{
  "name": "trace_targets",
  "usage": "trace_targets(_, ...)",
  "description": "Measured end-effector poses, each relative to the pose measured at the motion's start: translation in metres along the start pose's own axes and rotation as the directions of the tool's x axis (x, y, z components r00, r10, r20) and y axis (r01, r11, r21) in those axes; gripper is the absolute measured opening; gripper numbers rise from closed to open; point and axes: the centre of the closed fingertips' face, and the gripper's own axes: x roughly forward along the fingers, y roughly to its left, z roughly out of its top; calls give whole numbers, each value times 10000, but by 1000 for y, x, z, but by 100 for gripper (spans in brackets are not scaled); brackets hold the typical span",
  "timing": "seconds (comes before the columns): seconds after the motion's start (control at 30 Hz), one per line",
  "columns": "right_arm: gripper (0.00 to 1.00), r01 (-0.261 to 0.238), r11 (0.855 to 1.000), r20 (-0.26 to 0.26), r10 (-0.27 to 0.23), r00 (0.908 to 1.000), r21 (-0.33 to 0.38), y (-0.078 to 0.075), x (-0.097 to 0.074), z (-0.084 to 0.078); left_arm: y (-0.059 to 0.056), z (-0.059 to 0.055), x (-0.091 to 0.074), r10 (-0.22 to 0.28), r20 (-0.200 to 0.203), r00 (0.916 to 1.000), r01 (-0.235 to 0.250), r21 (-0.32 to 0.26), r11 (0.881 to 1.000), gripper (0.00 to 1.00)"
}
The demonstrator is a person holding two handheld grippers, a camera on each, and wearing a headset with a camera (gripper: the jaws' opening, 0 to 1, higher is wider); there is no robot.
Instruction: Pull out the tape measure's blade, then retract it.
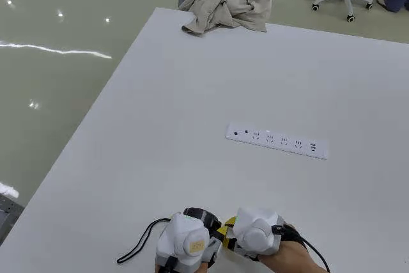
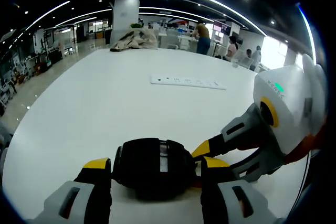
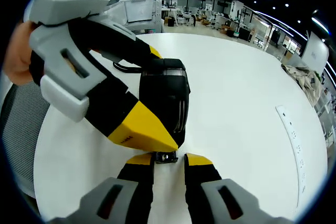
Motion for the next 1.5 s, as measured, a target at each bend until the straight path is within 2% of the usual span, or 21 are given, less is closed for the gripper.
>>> trace_targets(0.13, 24, 202, 9990, 24, -203, 9998, 398, -1, -1, -1, 1, -2, -2, 45, -36, 10000, -44, 65, 10000, 67)
trace_targets(0.17, 26, 562, 9959, -3, -563, 9984, 710, -6, -1, -3, 3, -2, -3, 59, -32, 10000, -59, 44, 10000, 67)
trace_targets(0.23, 28, 476, 9950, 16, -480, 9988, 883, -4, -1, -4, 3, -3, -4, 49, -47, 10000, -49, 42, 10000, 67)
trace_targets(0.37, 28, 617, 9929, 9, -621, 9981, 1017, -3, -3, -5, 5, -4, -7, 36, -75, 10000, -36, 59, 10000, 68)
trace_targets(0.73, 36, 902, 9759, 216, -964, 9951, 1988, 1, -3, -4, 8, -6, -14, -201, -56, 9998, 202, 194, 9996, 74)
trace_targets(1.2, 43, 1285, 9561, 564, -1482, 9873, 2632, 11, -23, 2, 12, -9, -26, -364, -41, 9993, 365, 253, 9990, 83)
trace_targets(1.5, 48, 1568, 9324, 708, -1894, 9793, 3257, 18, -36, 7, 19, -9, -37, -431, -56, 9991, 433, 330, 9985, 86)
